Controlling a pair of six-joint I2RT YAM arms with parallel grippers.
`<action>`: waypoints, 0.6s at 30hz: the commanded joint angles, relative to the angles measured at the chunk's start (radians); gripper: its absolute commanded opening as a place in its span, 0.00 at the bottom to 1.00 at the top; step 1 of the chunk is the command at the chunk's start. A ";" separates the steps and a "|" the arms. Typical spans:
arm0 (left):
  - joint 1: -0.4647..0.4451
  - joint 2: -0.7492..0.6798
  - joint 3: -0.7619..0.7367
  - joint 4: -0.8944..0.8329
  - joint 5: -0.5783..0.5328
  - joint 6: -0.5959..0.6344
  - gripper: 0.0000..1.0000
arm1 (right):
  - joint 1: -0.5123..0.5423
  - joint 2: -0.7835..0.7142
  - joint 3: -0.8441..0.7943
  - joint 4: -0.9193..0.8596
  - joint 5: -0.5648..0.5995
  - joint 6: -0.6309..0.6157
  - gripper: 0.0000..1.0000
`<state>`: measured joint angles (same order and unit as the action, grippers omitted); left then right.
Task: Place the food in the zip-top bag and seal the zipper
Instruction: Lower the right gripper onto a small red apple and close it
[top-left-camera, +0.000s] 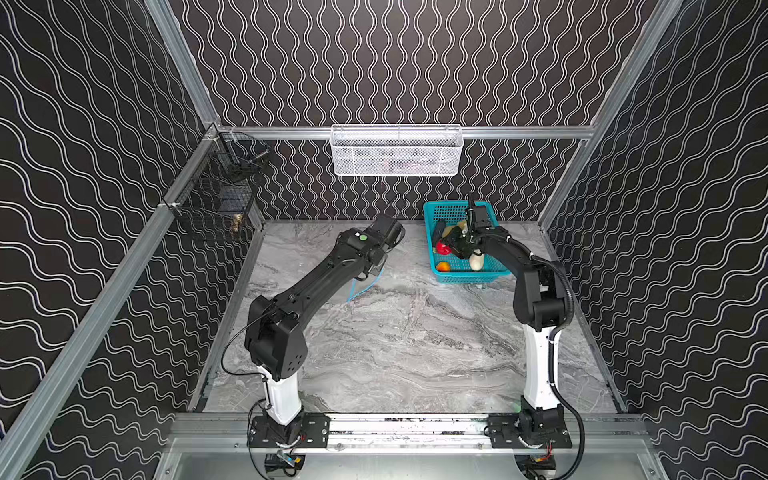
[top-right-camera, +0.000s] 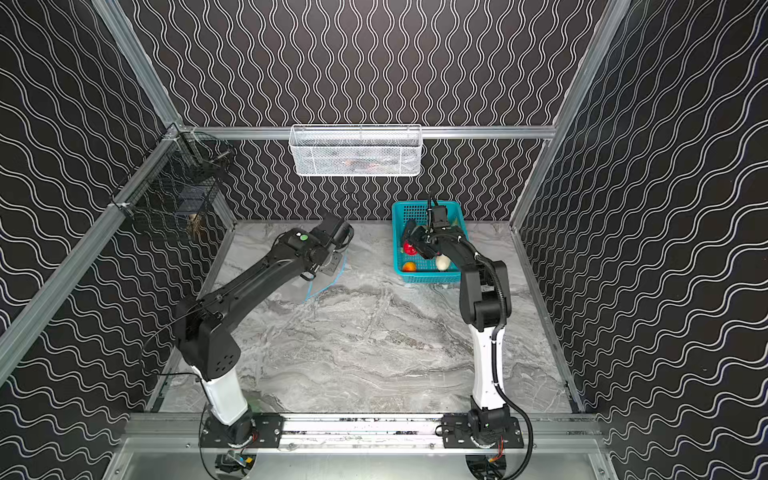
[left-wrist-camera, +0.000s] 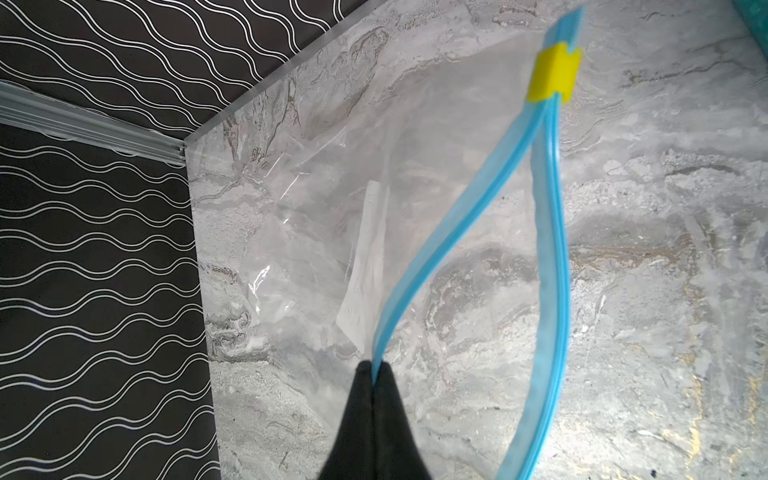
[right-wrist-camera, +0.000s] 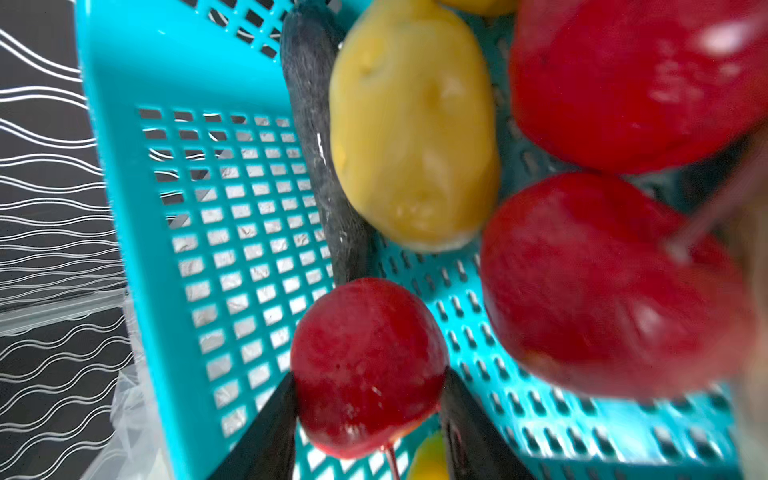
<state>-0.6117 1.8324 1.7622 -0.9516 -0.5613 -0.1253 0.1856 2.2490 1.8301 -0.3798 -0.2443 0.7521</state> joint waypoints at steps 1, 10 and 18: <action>0.002 -0.009 -0.003 0.013 0.000 0.000 0.00 | 0.000 -0.058 -0.054 0.089 -0.013 0.033 0.45; 0.003 -0.020 -0.009 0.017 0.014 0.003 0.00 | -0.009 -0.170 -0.218 0.234 -0.053 0.092 0.43; 0.012 -0.034 -0.012 0.019 0.031 0.009 0.00 | -0.016 -0.234 -0.323 0.344 -0.088 0.134 0.41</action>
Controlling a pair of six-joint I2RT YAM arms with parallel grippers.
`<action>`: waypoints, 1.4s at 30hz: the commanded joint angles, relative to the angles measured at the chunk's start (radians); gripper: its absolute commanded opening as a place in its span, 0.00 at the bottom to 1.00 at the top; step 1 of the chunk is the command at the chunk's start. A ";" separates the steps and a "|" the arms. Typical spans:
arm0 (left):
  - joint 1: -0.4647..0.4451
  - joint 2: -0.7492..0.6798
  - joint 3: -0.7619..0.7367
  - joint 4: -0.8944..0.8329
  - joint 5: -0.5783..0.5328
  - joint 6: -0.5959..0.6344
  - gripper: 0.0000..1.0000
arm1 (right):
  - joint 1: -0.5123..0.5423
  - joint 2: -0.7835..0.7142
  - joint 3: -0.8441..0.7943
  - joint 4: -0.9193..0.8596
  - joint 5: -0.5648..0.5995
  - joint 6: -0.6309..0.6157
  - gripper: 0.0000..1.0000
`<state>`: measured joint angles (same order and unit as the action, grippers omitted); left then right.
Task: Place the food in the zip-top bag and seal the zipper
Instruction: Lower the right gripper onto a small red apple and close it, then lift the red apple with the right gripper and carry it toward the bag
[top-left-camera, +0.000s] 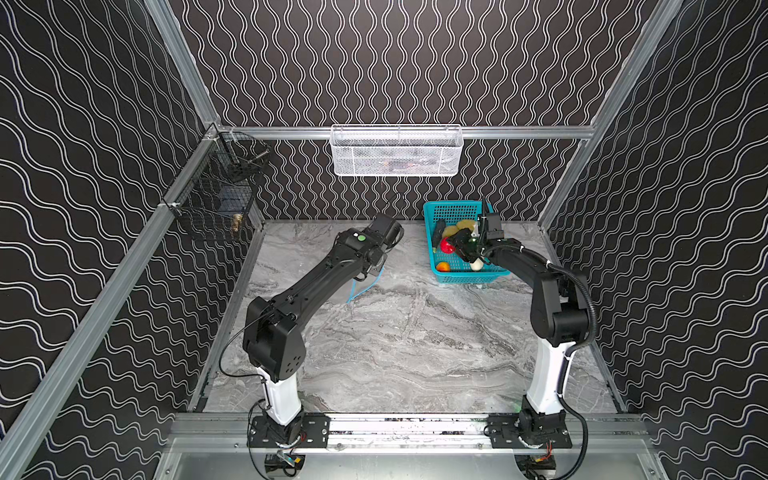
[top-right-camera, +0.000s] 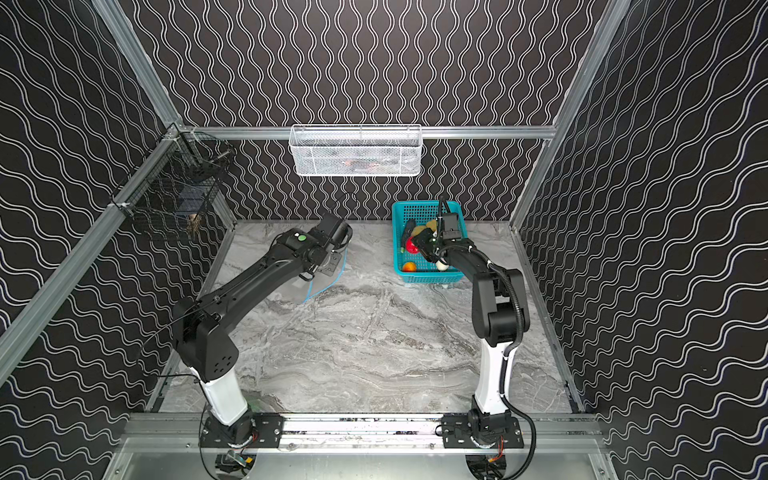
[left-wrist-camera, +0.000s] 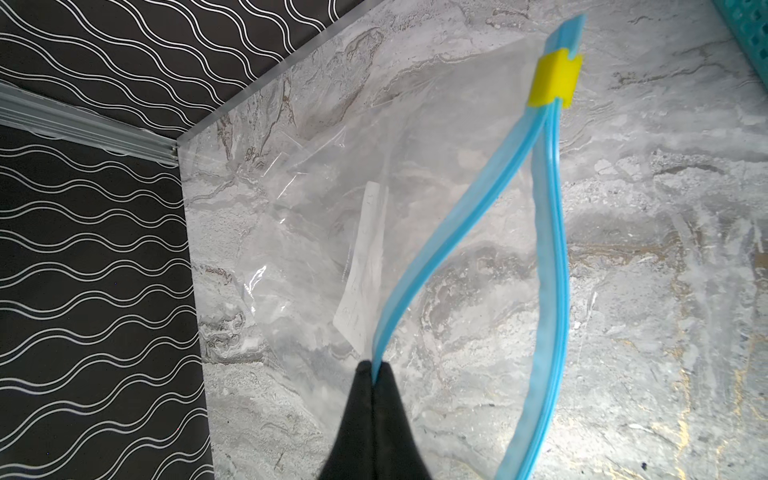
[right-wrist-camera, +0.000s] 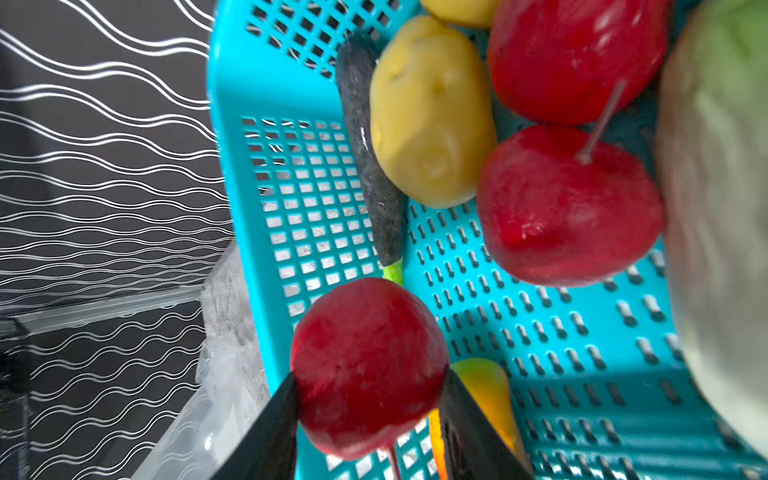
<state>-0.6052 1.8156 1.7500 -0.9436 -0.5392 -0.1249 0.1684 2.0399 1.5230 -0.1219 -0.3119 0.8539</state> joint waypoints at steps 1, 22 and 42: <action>0.010 -0.021 -0.003 0.012 0.010 0.008 0.00 | 0.000 -0.031 -0.025 0.093 -0.023 0.032 0.41; 0.057 -0.056 -0.043 0.031 0.119 0.004 0.00 | -0.003 -0.218 -0.276 0.369 -0.149 0.170 0.39; 0.057 -0.011 -0.017 0.014 0.141 0.007 0.00 | 0.042 -0.358 -0.424 0.441 -0.162 0.165 0.35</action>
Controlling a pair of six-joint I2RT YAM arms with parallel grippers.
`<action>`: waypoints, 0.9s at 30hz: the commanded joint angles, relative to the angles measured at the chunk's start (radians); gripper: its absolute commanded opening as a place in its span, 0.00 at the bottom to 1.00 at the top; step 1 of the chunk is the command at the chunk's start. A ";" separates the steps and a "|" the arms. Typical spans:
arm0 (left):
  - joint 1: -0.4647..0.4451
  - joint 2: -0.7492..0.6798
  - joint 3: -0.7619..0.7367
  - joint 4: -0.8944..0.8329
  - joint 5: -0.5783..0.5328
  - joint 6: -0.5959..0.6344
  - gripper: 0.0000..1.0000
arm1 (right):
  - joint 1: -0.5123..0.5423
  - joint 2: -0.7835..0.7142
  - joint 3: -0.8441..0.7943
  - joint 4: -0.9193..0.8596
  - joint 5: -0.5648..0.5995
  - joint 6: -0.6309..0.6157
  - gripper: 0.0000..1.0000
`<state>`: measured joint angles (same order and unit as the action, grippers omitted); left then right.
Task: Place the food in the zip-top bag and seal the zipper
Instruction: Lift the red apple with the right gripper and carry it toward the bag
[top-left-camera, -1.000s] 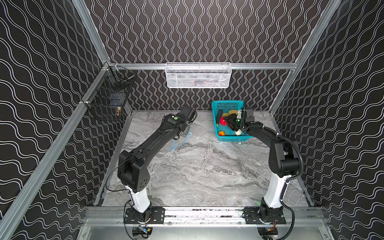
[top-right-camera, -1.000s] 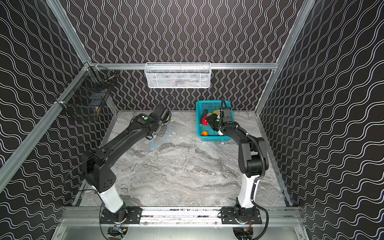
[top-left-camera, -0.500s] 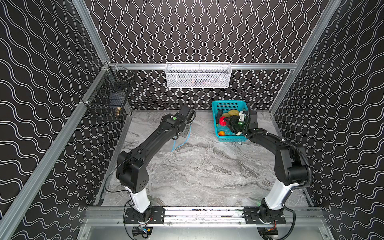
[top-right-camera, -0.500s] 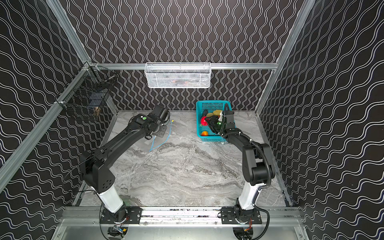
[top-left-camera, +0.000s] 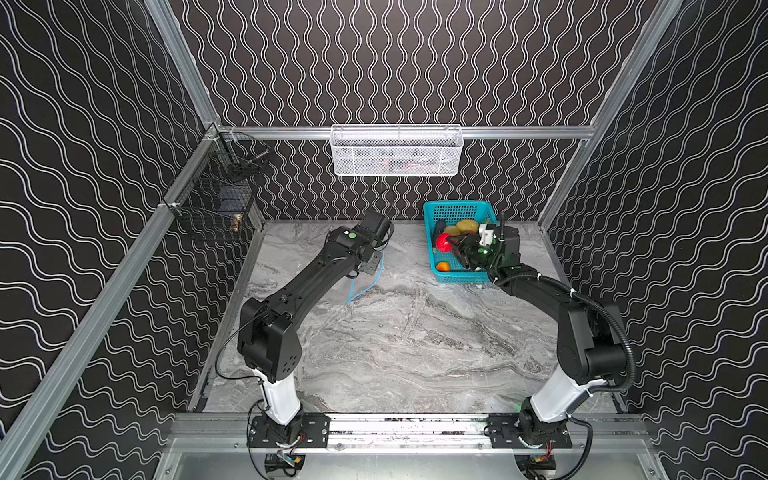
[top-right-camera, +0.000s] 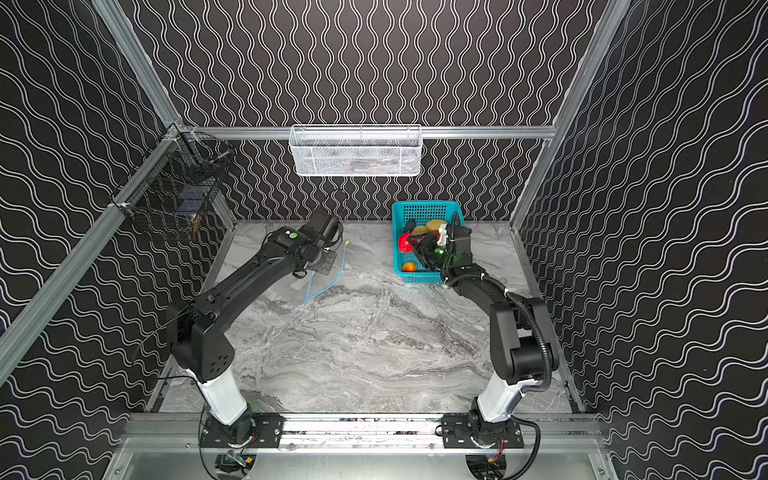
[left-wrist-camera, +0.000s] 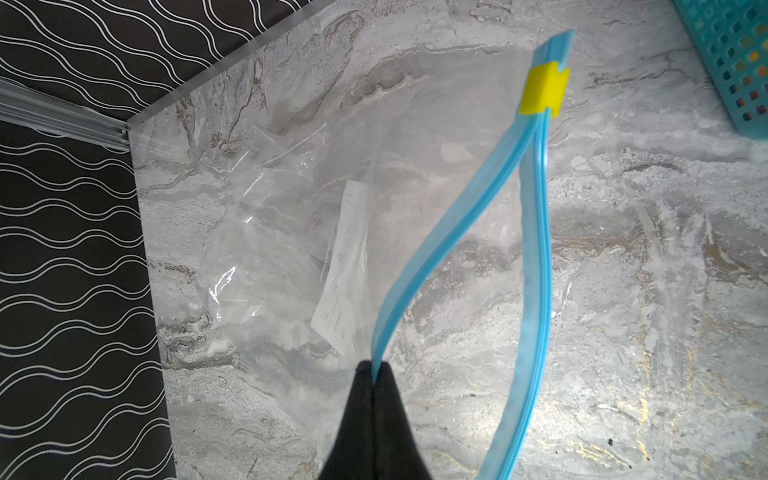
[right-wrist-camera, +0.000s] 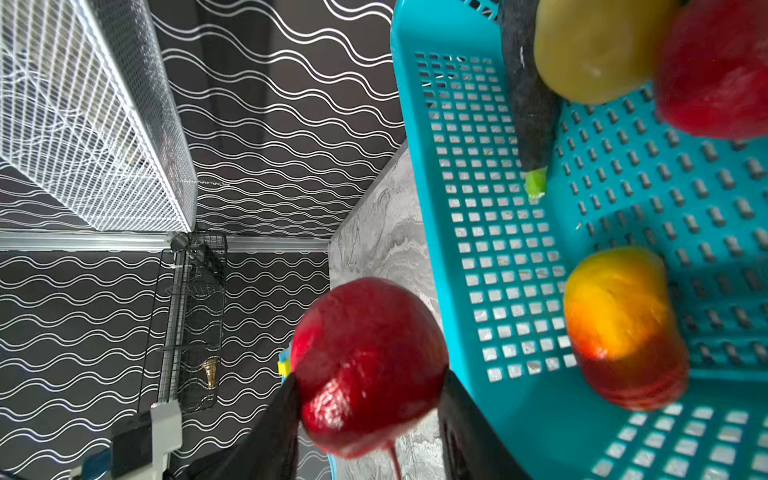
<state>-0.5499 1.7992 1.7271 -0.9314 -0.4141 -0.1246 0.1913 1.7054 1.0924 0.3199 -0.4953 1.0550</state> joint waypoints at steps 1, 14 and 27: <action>0.000 0.005 0.004 0.004 0.017 0.008 0.00 | 0.024 -0.028 0.005 -0.001 0.024 -0.041 0.35; 0.000 -0.010 -0.017 0.017 0.025 0.011 0.00 | 0.117 -0.052 -0.047 0.147 0.004 0.038 0.35; 0.001 0.000 0.003 0.003 0.017 0.008 0.00 | 0.235 -0.021 -0.017 0.178 0.014 0.031 0.35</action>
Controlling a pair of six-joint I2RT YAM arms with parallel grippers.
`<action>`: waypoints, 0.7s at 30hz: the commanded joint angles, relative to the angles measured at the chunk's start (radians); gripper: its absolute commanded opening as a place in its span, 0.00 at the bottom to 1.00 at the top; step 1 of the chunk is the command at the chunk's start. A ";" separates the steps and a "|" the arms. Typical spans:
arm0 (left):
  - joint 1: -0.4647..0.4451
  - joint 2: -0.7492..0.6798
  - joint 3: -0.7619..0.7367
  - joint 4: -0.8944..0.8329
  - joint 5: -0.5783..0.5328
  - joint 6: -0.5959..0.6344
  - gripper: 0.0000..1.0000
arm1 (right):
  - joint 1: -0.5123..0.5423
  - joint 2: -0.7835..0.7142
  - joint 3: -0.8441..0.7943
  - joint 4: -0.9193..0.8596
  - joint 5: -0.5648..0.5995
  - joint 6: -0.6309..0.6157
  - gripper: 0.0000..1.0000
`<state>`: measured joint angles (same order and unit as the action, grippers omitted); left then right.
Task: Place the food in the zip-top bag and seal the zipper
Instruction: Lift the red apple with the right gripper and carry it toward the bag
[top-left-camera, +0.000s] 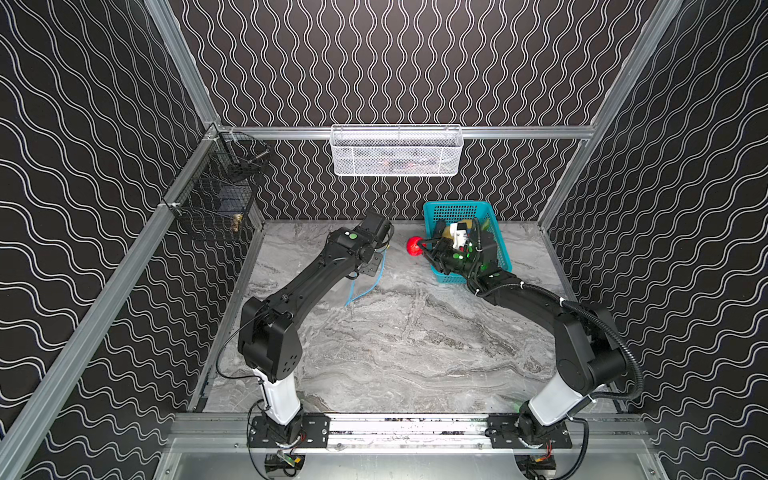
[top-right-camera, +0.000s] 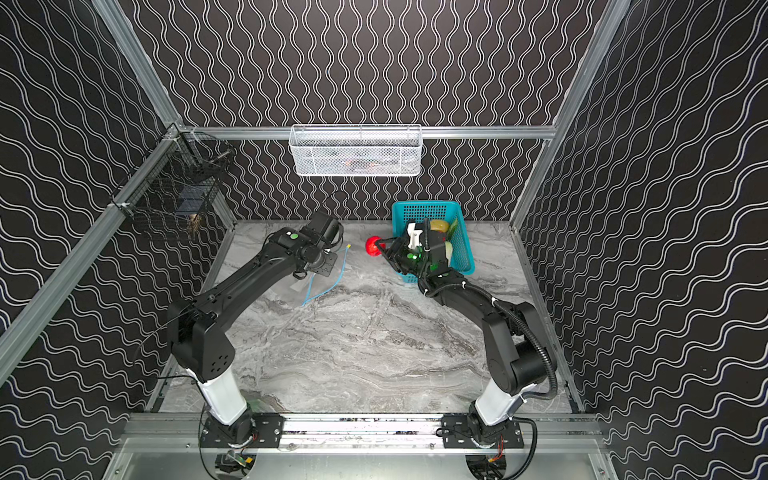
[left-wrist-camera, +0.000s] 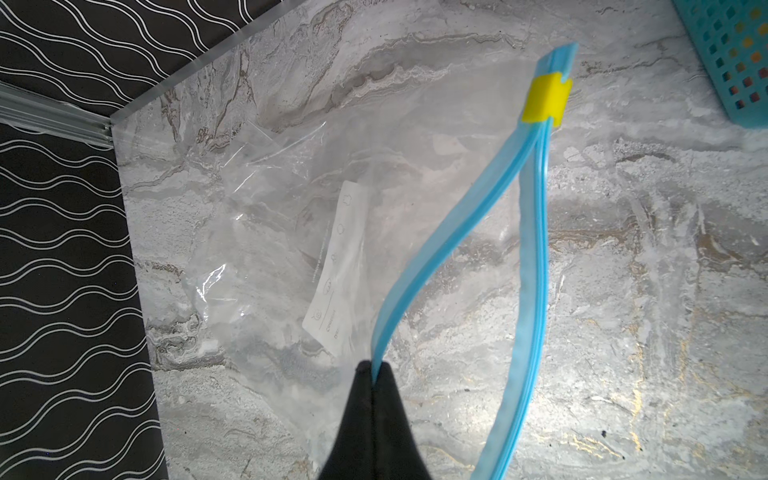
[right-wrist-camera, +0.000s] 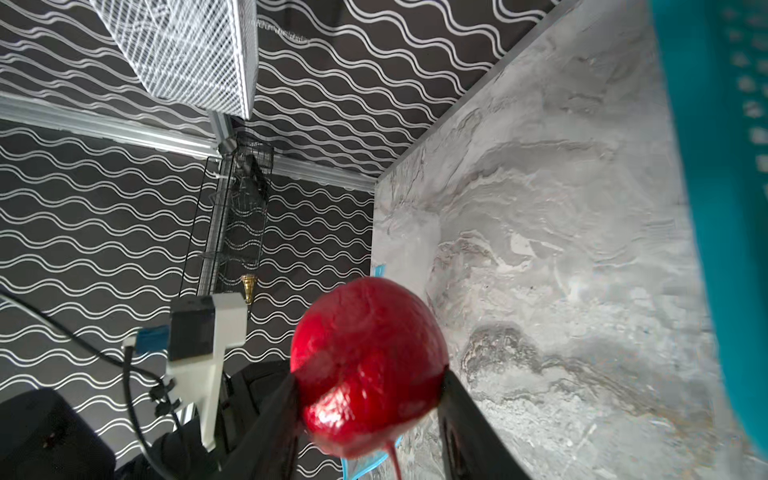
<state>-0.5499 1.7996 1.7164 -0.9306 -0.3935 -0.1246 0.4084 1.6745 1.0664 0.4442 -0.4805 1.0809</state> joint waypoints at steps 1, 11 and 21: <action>0.000 0.002 0.017 0.001 -0.001 0.008 0.00 | 0.023 0.016 0.013 0.054 -0.006 0.007 0.35; 0.000 0.019 0.031 -0.010 0.014 0.003 0.00 | 0.112 0.060 0.037 0.074 -0.009 0.014 0.35; 0.001 0.012 0.025 -0.007 0.014 0.004 0.00 | 0.154 0.103 0.073 0.087 -0.013 0.028 0.34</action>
<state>-0.5499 1.8156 1.7409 -0.9382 -0.3889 -0.1246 0.5533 1.7699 1.1240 0.4904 -0.4911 1.0924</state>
